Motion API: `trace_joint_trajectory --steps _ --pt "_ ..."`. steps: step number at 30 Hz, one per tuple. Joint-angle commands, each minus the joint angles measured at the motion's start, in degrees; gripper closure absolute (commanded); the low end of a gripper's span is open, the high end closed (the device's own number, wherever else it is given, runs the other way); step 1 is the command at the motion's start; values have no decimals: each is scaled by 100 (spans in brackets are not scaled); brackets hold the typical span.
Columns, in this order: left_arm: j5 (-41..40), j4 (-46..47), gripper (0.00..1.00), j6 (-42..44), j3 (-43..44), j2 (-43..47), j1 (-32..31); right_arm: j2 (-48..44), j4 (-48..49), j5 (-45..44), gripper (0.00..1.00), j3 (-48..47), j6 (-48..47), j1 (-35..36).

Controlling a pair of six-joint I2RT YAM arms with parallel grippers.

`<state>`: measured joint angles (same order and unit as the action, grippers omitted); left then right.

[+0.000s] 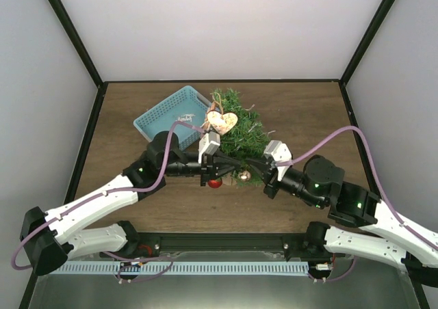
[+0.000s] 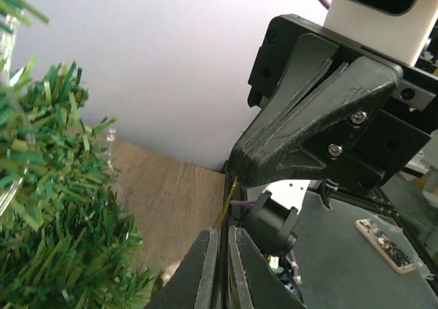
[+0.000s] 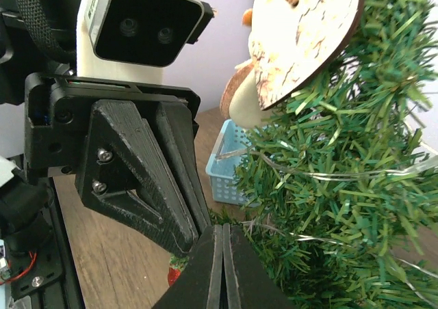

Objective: Decorate the small christmas tree
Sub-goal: Adjust the decoration item on the Christmas tree.

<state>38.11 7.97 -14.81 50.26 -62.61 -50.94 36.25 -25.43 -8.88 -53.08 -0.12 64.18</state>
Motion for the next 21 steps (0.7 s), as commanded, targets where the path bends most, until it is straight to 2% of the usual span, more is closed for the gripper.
trace_joint_trajectory --steps 1,7,21 --pt "-81 110 89 -14 -157 99 -16 50 47 49 99 11 57 -37" --pt "-114 -21 69 520 -240 166 -21 9 181 333 99 44 3 -43" --pt "448 201 62 795 -219 -158 -20 120 485 547 99 158 106 -42"
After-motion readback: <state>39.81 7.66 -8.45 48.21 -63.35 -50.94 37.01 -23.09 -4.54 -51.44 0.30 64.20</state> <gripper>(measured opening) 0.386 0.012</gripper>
